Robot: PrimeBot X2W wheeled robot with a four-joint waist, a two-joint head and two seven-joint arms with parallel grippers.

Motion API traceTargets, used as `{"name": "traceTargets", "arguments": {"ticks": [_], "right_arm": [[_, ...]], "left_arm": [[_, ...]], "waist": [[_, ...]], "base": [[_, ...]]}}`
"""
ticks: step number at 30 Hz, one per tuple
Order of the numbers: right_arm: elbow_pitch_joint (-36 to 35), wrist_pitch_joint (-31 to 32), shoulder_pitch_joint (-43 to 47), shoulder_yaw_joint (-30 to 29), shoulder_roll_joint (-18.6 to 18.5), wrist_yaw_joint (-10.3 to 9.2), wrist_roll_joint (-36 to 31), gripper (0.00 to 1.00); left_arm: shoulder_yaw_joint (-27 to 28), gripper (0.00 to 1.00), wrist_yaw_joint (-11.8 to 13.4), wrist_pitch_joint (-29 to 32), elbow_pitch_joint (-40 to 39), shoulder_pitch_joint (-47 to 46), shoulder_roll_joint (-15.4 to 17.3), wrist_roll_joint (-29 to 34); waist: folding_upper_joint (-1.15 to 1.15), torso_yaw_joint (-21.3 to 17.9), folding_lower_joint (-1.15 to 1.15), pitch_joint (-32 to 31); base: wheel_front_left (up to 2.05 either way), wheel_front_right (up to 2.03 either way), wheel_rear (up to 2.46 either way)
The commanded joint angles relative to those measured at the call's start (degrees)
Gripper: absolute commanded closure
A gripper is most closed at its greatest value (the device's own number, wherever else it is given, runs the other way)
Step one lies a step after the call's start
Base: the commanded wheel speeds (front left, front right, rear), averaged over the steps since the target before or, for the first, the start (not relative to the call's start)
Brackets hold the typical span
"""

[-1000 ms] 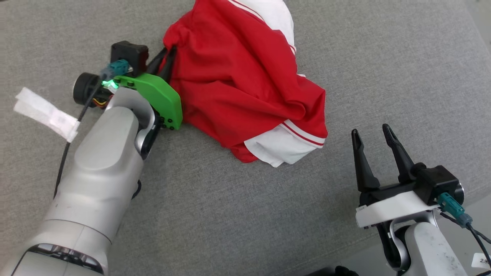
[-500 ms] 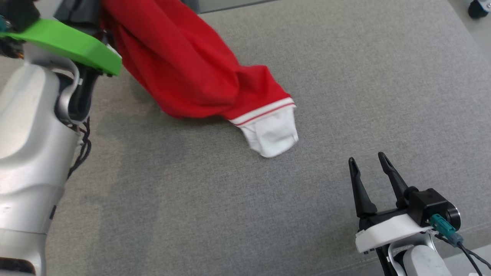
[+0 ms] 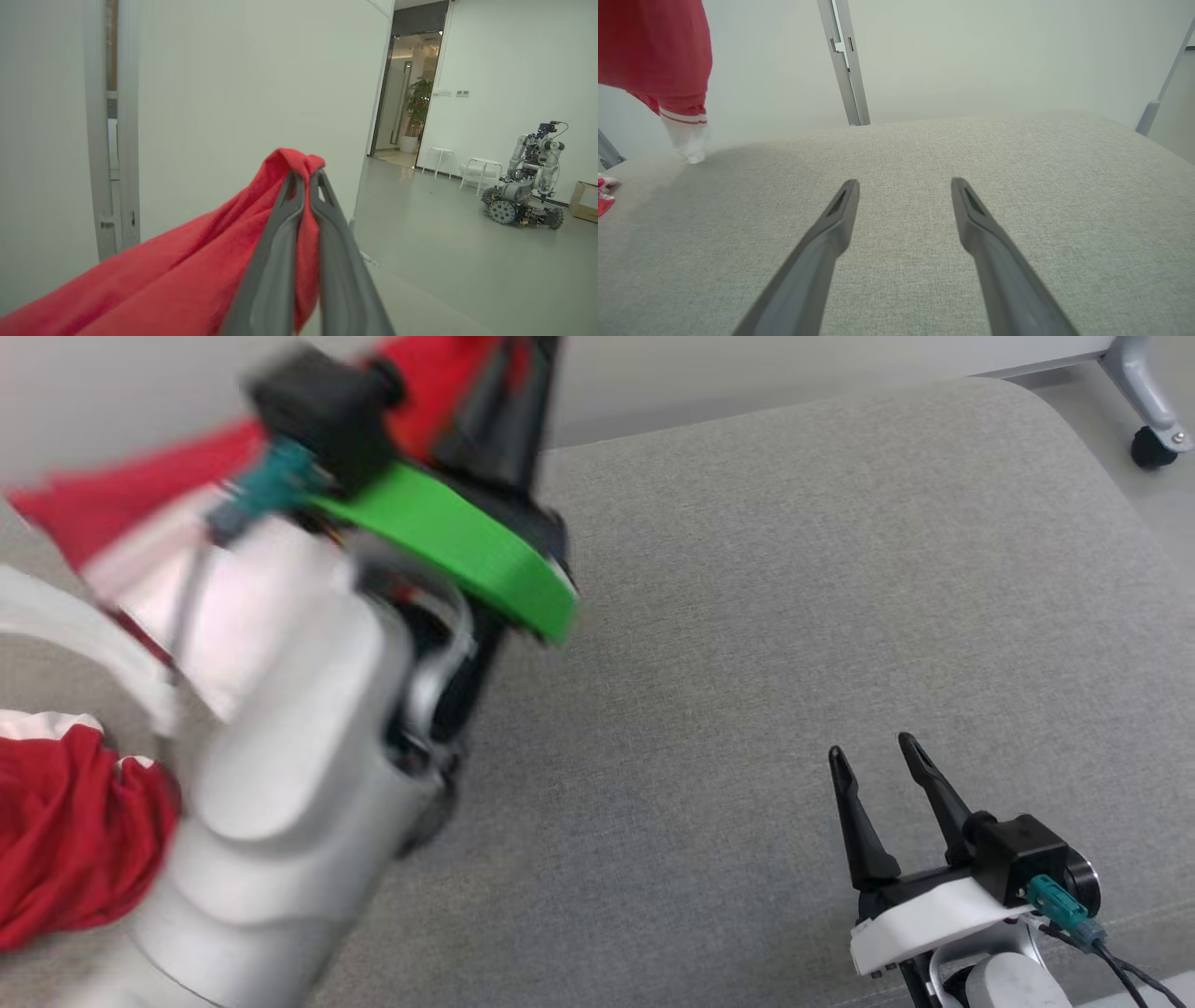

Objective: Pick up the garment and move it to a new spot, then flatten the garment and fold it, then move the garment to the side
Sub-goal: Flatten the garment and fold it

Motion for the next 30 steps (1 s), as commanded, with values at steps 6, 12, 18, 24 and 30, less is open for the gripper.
{"name": "traceTargets", "arguments": {"ticks": [6, 12, 18, 24, 30], "right_arm": [[-0.14, -0.01, -2.36, 1.5, -0.13, -0.08, 1.09, 0.0], [0.11, -0.01, -2.04, -0.07, -0.09, -0.08, 0.59, 0.0], [0.45, -0.01, 0.8, -0.47, -0.11, -0.08, 0.64, 0.0], [0.48, -0.01, 1.88, -0.35, -0.11, -0.08, 0.33, 0.0], [0.59, -0.01, 2.3, -0.13, -0.14, -0.08, -0.3, 0.0]], "left_arm": [[-7.49, 1.0, -1.27, -7.79, 15.29, 9.71, -7.75, -1.94], [-14.41, 0.0, -1.66, -10.91, 15.87, 7.8, -8.6, -15.2], [-18.55, 0.0, 0.86, -13.1, 10.19, 4.24, -8.6, -14.77], [-18.42, 0.0, 4.58, -13.43, 7.19, 13.27, -2.54, -10.92], [-19.38, 0.0, 5.08, -12.9, 5.6, 23.9, 2.49, -13.84]], "waist": [[0.0, -6.25, 0.0, 3.72], [0.0, -8.19, 0.0, 5.0], [0.0, -4.44, 0.0, 2.42], [0.0, -0.19, 0.0, -0.23], [0.0, 2.26, 0.0, -1.02]], "base": [[0.0, 0.0, 0.0], [0.0, 0.0, 0.0], [0.0, 0.0, 0.0], [0.0, 0.0, 0.0], [0.0, 0.0, 0.0]]}}
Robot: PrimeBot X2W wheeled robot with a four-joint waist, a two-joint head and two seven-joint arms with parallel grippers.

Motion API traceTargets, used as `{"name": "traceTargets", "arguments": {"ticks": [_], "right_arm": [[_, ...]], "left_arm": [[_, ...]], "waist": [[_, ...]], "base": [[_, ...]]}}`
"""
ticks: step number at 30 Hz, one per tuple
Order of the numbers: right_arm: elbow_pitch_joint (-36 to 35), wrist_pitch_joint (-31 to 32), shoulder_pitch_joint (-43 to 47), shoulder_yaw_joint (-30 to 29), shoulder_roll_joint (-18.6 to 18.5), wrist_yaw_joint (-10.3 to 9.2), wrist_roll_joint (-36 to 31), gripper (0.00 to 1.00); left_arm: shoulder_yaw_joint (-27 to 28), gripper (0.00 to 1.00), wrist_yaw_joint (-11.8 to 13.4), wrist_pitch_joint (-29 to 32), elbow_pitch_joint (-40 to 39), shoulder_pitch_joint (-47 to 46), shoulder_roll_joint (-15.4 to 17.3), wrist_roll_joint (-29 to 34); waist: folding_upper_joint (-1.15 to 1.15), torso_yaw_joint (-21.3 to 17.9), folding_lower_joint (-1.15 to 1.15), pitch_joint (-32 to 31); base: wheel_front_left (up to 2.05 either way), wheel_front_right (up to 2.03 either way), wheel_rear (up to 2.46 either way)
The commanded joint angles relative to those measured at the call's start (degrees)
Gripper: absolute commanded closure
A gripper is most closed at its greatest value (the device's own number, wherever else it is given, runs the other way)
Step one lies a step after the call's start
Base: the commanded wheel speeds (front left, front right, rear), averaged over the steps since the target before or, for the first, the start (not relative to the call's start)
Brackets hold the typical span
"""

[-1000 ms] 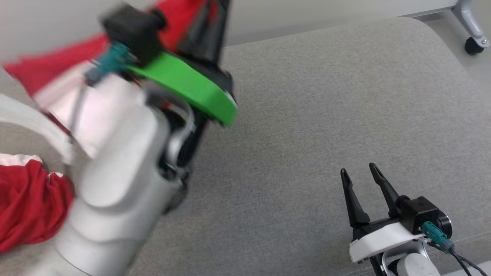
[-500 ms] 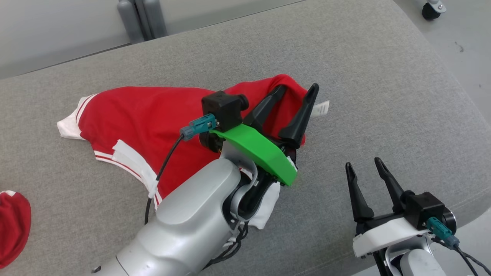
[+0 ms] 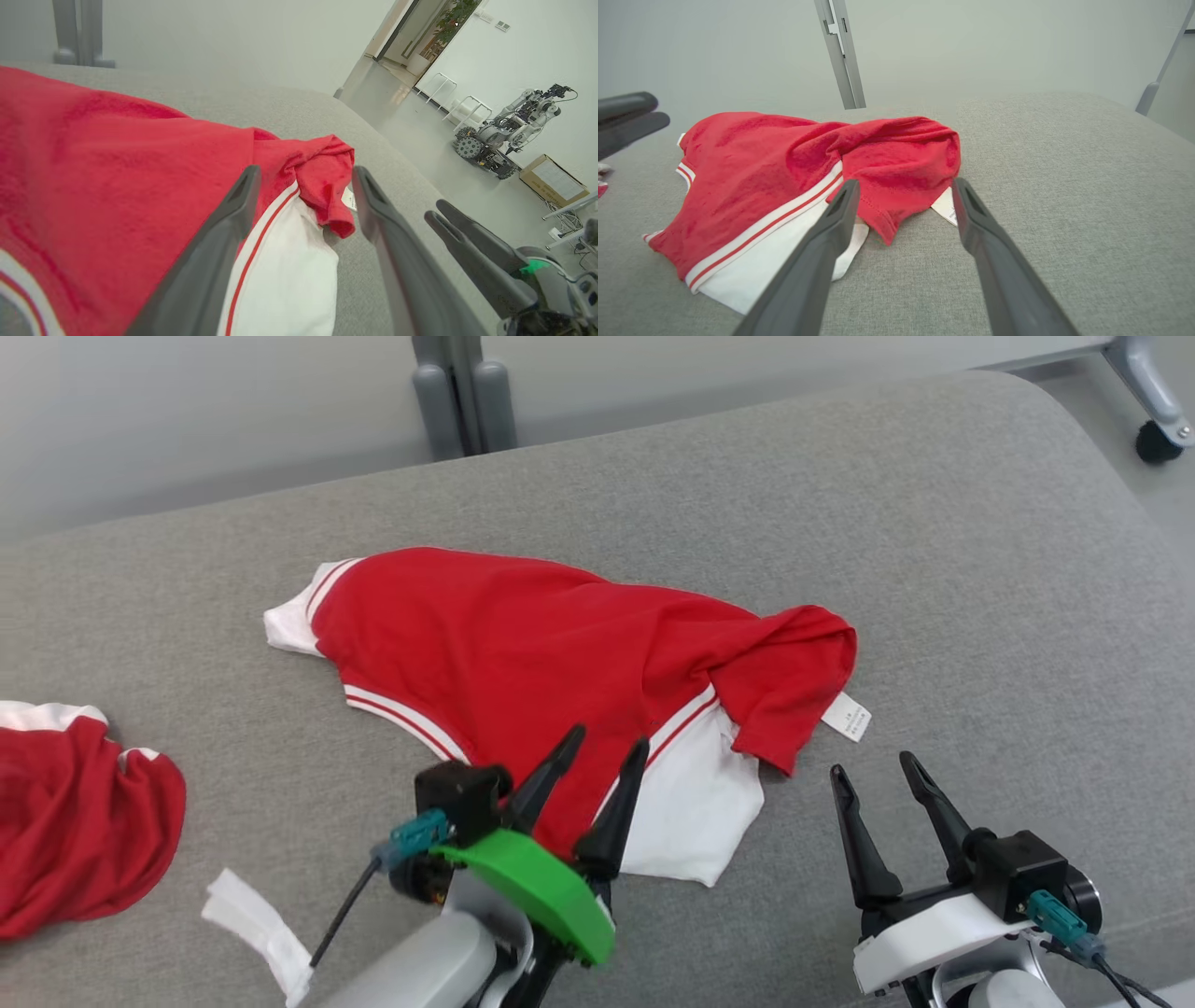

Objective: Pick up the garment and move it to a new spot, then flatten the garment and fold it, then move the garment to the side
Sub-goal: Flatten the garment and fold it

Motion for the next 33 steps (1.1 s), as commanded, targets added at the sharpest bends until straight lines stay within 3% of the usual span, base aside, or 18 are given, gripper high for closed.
{"name": "traceTargets", "arguments": {"ticks": [1, 11, 17, 20, 21, 22, 23, 24, 33], "right_arm": [[-0.06, -0.01, 0.96, -0.25, -0.11, -0.08, -0.46, 0.0], [-0.1, -0.01, 0.51, -0.52, -0.1, -0.08, -1.75, 0.0], [-0.37, -0.01, -0.34, -0.36, -0.1, -0.08, -2.09, 0.0], [-0.38, -0.01, -0.65, -0.23, -0.1, -0.08, -2.24, 0.0], [-0.38, -0.01, -0.73, -0.47, -0.13, -0.08, -2.3, 0.0], [-0.42, -0.01, -0.8, -0.57, -0.12, -0.08, -2.33, 0.0], [-0.45, -0.01, -0.86, -0.64, -0.1, -0.08, -2.36, 0.0], [-0.43, -0.01, -0.88, -0.67, -0.1, -0.08, -2.38, 0.0], [0.21, -0.01, 0.17, -0.51, -0.1, -0.08, -1.41, 0.0]], "left_arm": [[0.46, 0.0, 1.36, -0.06, -0.36, 2.69, 0.84, -0.67], [2.58, 0.0, 9.48, 0.51, 6.15, 9.28, 1.17, -3.28], [5.67, 0.0, 6.31, 2.63, 11.77, 7.94, -2.54, -9.23], [6.36, 0.0, 4.74, 1.66, 14.0, 5.87, -3.68, -8.5], [6.34, 0.17, 4.37, 1.28, 14.76, 5.41, -4.05, -7.89], [6.21, 0.44, 4.41, 0.97, 15.24, 4.98, -4.2, -7.22], [6.16, 0.8, 4.38, 0.68, 15.78, 4.48, -4.26, -6.48], [6.17, 1.0, 4.23, 0.4, 16.07, 4.17, -4.3, -5.87], [4.56, 1.0, 3.5, 1.01, 12.28, 1.97, -2.95, -2.08]], "waist": [[0.0, 2.36, 0.0, -1.75], [0.0, 2.22, 0.0, -1.27], [0.0, 1.34, 0.0, -0.04], [0.0, 0.72, 0.0, 0.44], [0.0, 0.56, 0.0, 0.52], [0.0, 0.45, 0.0, 0.58], [0.0, 0.32, 0.0, 0.6], [0.0, 0.21, 0.0, 0.59], [0.0, -0.71, 0.0, -1.57]], "base": [[0.0, 0.0, 0.0], [0.0, 0.0, 0.0], [0.0, 0.0, 0.0], [0.0, 0.0, 0.0], [0.0, 0.0, 0.0], [0.0, 0.0, 0.0], [0.0, 0.0, 0.0], [0.0, 0.0, 0.0], [0.0, 0.0, 0.0]]}}
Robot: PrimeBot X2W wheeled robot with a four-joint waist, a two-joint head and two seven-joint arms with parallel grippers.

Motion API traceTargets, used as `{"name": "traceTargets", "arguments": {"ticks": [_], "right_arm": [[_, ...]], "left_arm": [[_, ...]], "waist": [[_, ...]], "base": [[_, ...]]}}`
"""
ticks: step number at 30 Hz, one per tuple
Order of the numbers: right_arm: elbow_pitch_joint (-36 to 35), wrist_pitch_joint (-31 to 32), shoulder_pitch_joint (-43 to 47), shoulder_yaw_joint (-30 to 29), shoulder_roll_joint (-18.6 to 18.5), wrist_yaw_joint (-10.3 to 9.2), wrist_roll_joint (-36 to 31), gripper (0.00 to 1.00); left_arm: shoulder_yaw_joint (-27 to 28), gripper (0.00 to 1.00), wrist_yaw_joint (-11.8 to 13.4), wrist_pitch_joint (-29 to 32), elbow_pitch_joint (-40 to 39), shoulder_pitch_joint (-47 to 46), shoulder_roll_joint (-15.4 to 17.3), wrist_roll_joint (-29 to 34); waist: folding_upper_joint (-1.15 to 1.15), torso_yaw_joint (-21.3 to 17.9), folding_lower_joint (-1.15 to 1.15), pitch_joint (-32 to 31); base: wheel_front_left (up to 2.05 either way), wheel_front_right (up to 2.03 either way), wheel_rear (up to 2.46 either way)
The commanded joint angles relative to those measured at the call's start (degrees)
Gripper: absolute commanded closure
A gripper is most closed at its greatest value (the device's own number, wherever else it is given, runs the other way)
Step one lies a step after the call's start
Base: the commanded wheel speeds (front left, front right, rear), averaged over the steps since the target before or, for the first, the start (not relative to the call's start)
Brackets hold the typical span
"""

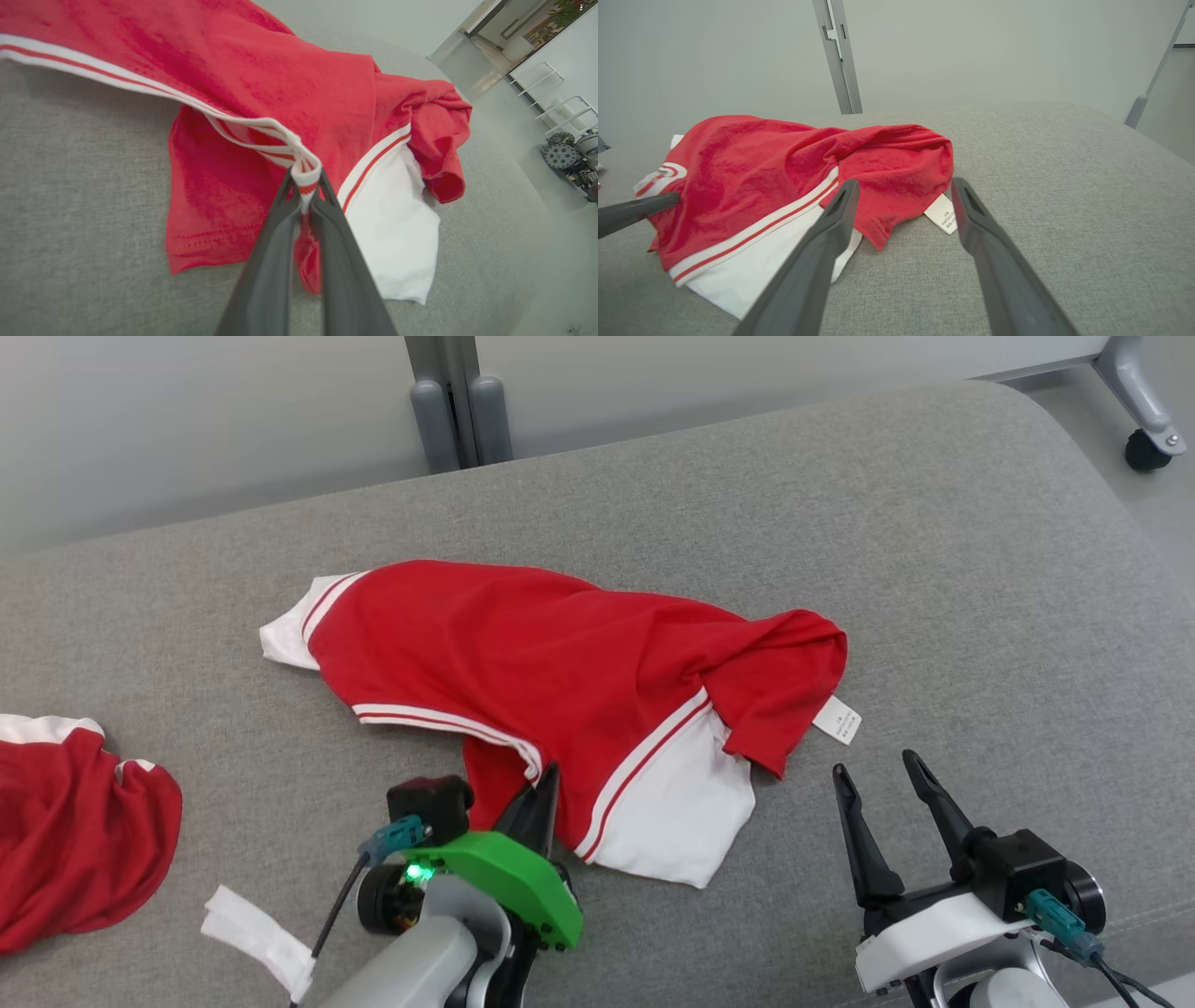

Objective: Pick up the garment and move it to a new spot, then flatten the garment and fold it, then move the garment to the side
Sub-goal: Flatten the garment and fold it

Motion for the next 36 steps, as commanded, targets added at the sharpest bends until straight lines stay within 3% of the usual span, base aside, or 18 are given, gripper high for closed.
{"name": "traceTargets", "arguments": {"ticks": [1, 8, 13, 19, 23, 28, 36], "right_arm": [[0.1, -0.01, 0.47, 0.12, -0.1, -0.08, 0.38, 0.0], [0.39, -0.01, -0.54, 1.42, -0.1, -0.08, 2.0, 0.0], [0.57, -0.01, -1.01, 2.13, -0.1, -0.08, 2.84, 0.0], [1.15, -0.01, 0.12, 2.34, -0.09, -0.08, 3.39, 0.0], [1.15, -0.01, 0.8, 2.02, -0.09, -0.08, 3.59, 0.0], [0.55, -0.01, 1.01, 0.95, -0.08, -0.08, 3.68, 0.0], [0.01, -0.01, 1.44, -0.29, -0.1, -0.08, 2.35, 0.0]], "left_arm": [[0.22, 1.0, -0.99, 0.71, -2.3, -2.28, 0.53, 0.04], [3.12, 1.0, -4.39, 9.72, -12.18, -14.82, 1.41, -3.26], [7.9, 1.0, -6.27, 16.09, -14.29, -28.54, -0.22, -6.67], [14.18, 1.0, -8.6, 17.38, -9.97, -42.4, -3.14, -9.95], [17.04, 1.0, -9.28, 17.4, -5.71, -46.97, -4.0, -11.77], [18.99, 1.0, -7.6, 18.41, -4.62, -40.32, -1.78, -15.06], [20.39, 1.0, -2.94, 18.41, -9.0, -14.98, 5.86, -20.31]], "waist": [[0.0, -0.19, 0.0, -0.84], [0.0, -1.7, 0.0, -1.88], [0.0, -4.83, 0.0, -2.15], [0.0, -7.59, 0.0, -2.99], [0.0, -7.91, 0.0, -3.87], [0.0, -6.37, 0.0, -4.19], [0.0, -1.59, 0.0, -3.49]], "base": [[0.0, 0.0, 0.0], [0.0, 0.0, 0.0], [0.0, 0.0, 0.0], [0.0, 0.0, 0.0], [0.0, 0.0, 0.0], [0.0, 0.0, 0.0], [0.0, 0.0, 0.0]]}}
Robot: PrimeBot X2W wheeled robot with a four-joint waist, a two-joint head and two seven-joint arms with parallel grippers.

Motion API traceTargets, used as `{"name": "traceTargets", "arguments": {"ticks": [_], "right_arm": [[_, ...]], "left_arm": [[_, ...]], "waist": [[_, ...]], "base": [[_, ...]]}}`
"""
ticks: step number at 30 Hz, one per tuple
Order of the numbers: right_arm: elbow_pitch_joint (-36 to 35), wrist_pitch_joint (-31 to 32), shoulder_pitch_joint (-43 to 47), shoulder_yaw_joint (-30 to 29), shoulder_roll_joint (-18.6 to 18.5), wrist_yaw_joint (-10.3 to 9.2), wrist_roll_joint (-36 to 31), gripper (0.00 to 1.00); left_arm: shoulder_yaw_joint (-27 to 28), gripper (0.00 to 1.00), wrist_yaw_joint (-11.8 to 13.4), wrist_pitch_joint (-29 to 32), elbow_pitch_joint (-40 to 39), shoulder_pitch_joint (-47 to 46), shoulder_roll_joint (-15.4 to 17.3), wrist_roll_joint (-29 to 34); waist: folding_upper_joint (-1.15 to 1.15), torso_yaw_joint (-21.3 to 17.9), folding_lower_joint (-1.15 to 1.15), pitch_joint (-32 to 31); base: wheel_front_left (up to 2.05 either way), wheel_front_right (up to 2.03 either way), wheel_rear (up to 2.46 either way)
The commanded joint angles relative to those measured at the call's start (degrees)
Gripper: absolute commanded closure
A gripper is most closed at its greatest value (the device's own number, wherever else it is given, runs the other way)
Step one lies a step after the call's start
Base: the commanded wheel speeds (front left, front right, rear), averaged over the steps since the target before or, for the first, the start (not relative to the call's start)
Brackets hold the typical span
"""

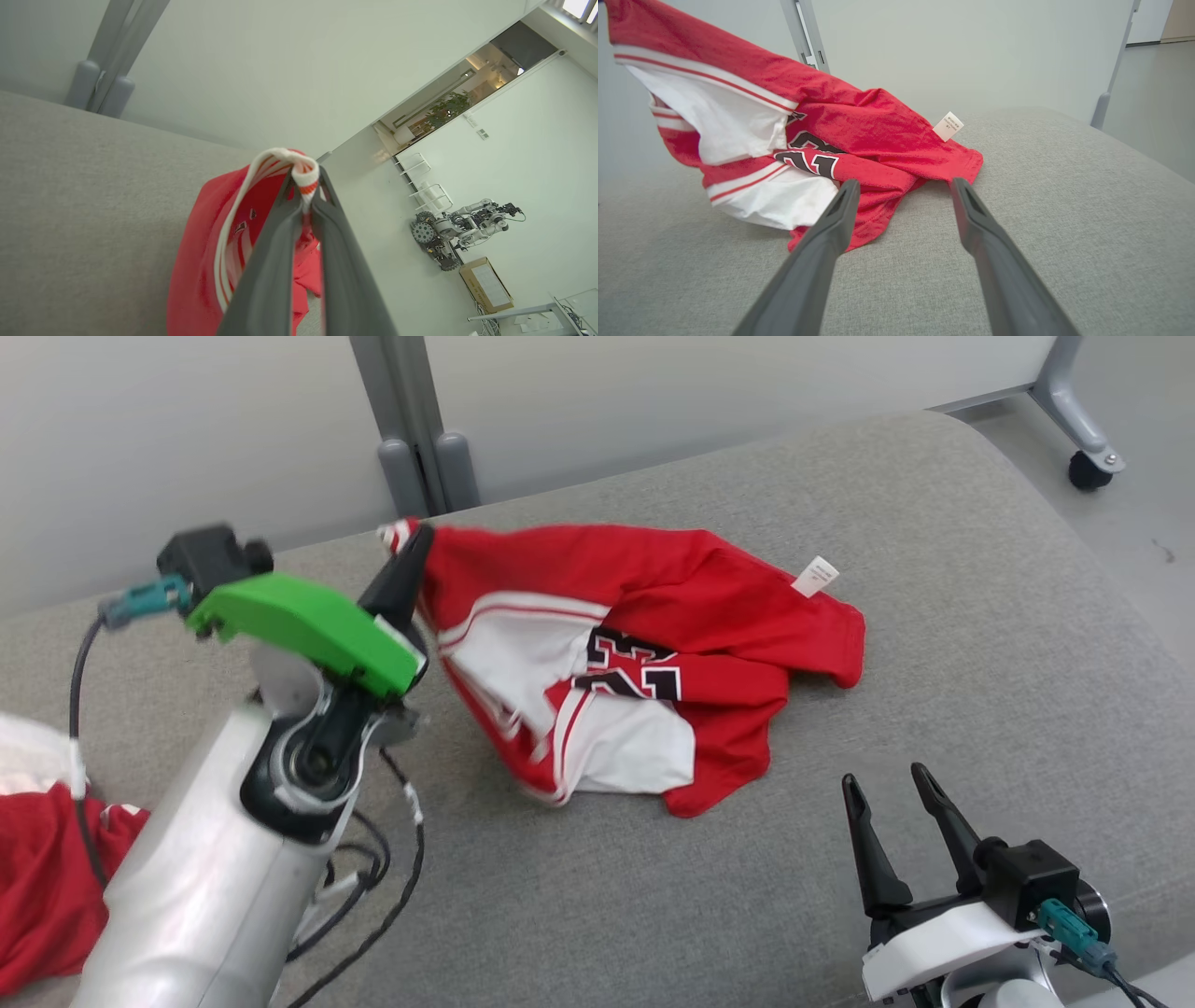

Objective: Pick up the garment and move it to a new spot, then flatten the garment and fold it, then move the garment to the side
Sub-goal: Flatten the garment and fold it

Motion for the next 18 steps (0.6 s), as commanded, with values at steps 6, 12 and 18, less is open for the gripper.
{"name": "traceTargets", "arguments": {"ticks": [6, 12, 18], "right_arm": [[-0.47, -0.01, -1.16, 0.16, -0.09, -0.08, -1.19, 0.0], [-0.46, -0.01, -1.22, 0.66, -0.09, -0.08, -1.58, 0.0], [-0.4, -0.01, -0.13, 0.74, -0.09, -0.08, -1.56, 0.0]], "left_arm": [[1.82, 1.0, -0.59, -1.76, 3.65, 10.51, 5.14, -1.14], [2.08, 0.0, -5.76, -8.75, 7.66, 11.65, 6.64, 3.0], [0.78, 0.0, -7.59, -19.1, 7.78, 14.67, 5.44, 12.15]], "waist": [[0.0, 4.43, 0.0, 1.79], [0.0, 5.13, 0.0, 2.39], [0.0, 5.11, 0.0, 2.56]], "base": [[0.0, 0.0, 0.0], [0.0, 0.0, 0.0], [0.0, 0.0, 0.0]]}}
